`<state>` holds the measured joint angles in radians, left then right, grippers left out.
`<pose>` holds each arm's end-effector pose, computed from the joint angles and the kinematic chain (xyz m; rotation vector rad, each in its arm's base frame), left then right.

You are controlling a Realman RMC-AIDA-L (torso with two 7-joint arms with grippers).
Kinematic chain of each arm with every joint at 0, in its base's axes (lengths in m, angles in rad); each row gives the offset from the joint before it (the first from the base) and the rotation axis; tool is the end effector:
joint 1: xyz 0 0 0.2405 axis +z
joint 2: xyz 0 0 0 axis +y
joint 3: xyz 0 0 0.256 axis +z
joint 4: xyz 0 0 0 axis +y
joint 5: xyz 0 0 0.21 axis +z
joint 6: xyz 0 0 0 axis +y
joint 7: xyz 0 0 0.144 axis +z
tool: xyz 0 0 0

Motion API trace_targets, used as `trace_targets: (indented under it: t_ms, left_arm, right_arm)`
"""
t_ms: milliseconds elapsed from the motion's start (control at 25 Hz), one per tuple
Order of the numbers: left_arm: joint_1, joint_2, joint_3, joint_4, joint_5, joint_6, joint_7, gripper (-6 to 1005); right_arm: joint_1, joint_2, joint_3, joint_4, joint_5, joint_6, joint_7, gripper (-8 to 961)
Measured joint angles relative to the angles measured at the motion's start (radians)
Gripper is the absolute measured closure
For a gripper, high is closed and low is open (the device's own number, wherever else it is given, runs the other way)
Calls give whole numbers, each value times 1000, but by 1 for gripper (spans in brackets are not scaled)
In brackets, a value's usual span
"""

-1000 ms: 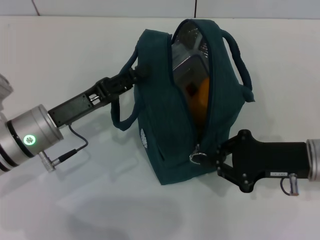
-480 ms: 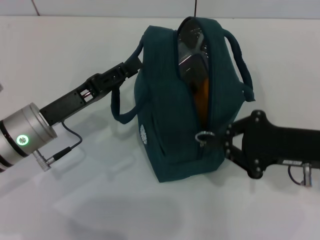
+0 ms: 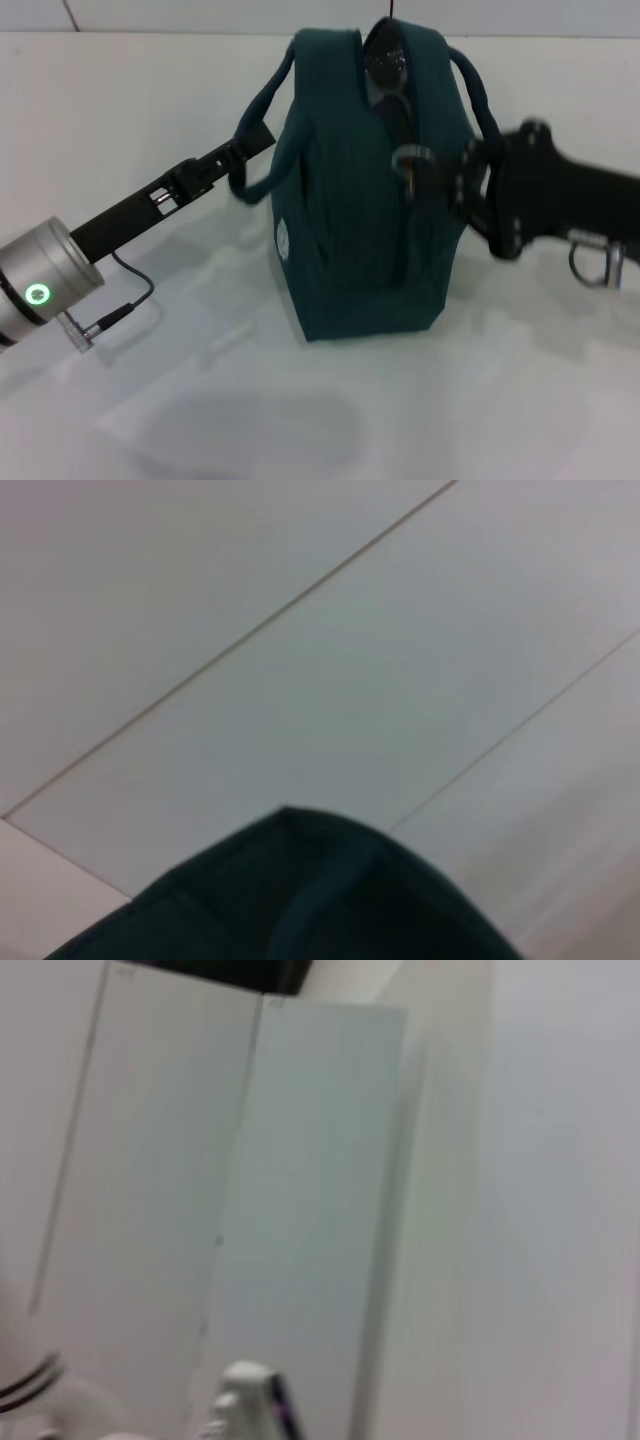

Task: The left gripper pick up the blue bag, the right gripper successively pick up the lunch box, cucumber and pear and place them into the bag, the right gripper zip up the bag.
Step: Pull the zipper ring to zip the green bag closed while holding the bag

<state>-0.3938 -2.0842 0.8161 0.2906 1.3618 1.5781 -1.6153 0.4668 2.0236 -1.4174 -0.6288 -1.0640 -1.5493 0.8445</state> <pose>-0.2793 0.2903 -0.0159 -2.1125 -1.4059 -1.4943 0.1837 0.3153 -0.0158 -2.5756 -0.1635 1.2132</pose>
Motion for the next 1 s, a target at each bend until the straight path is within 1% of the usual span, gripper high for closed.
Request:
trace_targets:
  t_ms: [160, 200, 240, 480, 640, 800, 1000]
  left_arm:
    - [21, 2, 0, 2, -15, 18, 19, 454]
    - [24, 3, 0, 2, -16, 21, 22, 454]
    - [26, 3, 0, 2, -17, 23, 24, 454]
    - [46, 2, 1, 2, -14, 36, 24, 455]
    - [63, 2, 0, 2, -24, 40, 28, 455]
    - [73, 3, 0, 2, -33, 44, 36, 455]
    - [79, 5, 0, 2, -35, 46, 45, 455]
  right_arm:
    - [46, 2, -4, 2, 32, 61, -4, 943]
    - [46, 2, -4, 2, 32, 61, -4, 943]
    - [68, 3, -10, 12, 37, 87, -5, 943]
    - [117, 4, -49, 44, 43, 108, -12, 943]
    - [130, 4, -49, 45, 49, 132, -14, 943]
    - [135, 4, -47, 45, 88, 137, -26, 943]
    - [143, 4, -79, 47, 95, 141, -32, 942]
